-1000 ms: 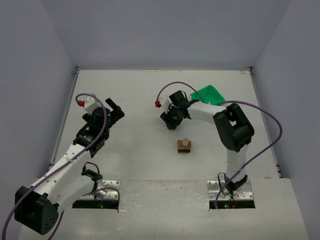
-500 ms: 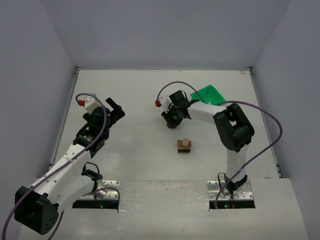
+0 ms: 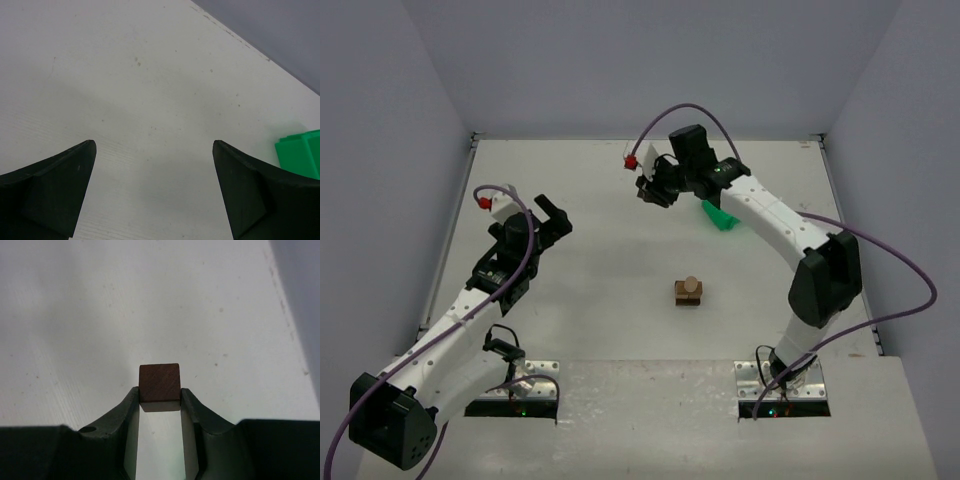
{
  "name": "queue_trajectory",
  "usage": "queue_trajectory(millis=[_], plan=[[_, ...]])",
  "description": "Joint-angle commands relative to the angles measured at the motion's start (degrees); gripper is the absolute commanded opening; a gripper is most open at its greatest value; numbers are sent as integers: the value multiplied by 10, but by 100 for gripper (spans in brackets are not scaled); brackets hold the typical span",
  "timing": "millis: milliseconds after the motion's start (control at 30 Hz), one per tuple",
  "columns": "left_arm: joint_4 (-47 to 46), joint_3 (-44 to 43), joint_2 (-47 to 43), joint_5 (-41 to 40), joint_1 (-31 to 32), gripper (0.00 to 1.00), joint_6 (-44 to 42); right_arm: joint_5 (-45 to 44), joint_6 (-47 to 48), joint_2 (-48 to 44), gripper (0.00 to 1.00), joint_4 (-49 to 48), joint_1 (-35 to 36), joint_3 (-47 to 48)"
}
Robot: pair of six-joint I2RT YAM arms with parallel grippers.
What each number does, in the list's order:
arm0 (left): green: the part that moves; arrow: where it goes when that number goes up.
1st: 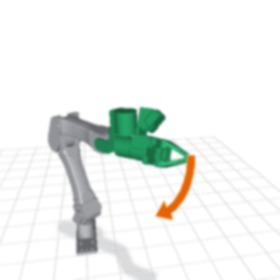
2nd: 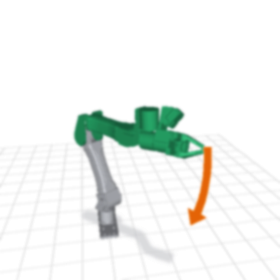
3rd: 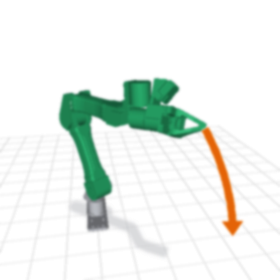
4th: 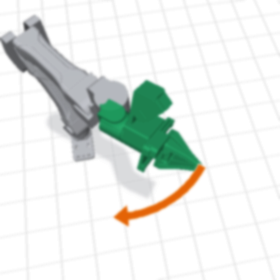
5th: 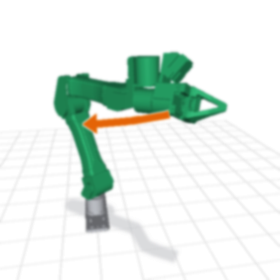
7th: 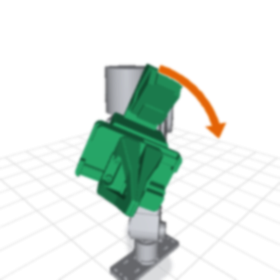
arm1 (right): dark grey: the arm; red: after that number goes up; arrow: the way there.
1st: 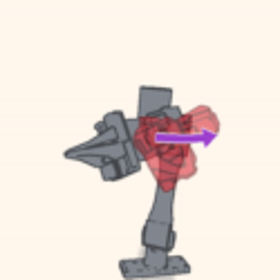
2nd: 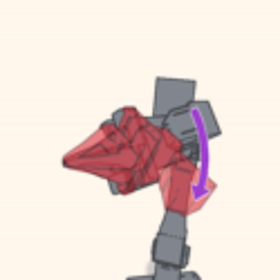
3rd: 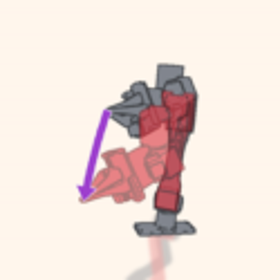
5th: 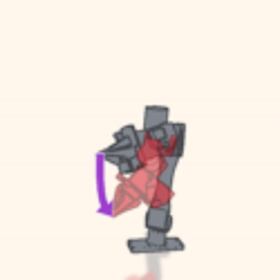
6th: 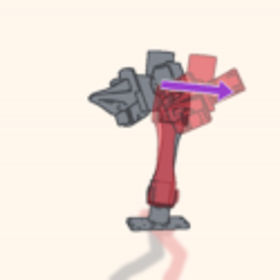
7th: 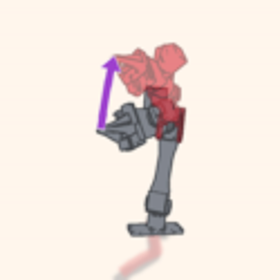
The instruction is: Build the wood block tower
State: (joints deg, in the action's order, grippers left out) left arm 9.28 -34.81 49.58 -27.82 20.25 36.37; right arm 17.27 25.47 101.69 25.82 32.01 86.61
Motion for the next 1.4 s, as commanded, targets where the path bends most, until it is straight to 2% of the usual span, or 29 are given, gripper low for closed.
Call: queue_trajectory(millis=[0,100,233,300,433,600,833,1367], plan=[[-35,-1,-6,11,-7,100,-20,80,130,-65,16,152,-2,29],[-34,-5,-1,14,-7,100,-23,92,199,-103,17,235,-1,2],[-34,-9,5,3,-7,100,-29,87,209,-147,17,337,-1,-30],[-24,-18,7,-12,-7,100,-28,114,245,-179,17,373,-1,-47],[-35,-16,5,-18,-7,100,-34,134,291,-203,18,397,4,-88],[-45,-13,8,-24,-7,100,-38,138,288,-173,15,447,9,-92],[-40,-25,20,-34,-7,100,-36,97,219,-239,17,274,15,-210],[-32,-31,23,-24,-7,100,-32,-2,131,-233,19,216,47,-238]])
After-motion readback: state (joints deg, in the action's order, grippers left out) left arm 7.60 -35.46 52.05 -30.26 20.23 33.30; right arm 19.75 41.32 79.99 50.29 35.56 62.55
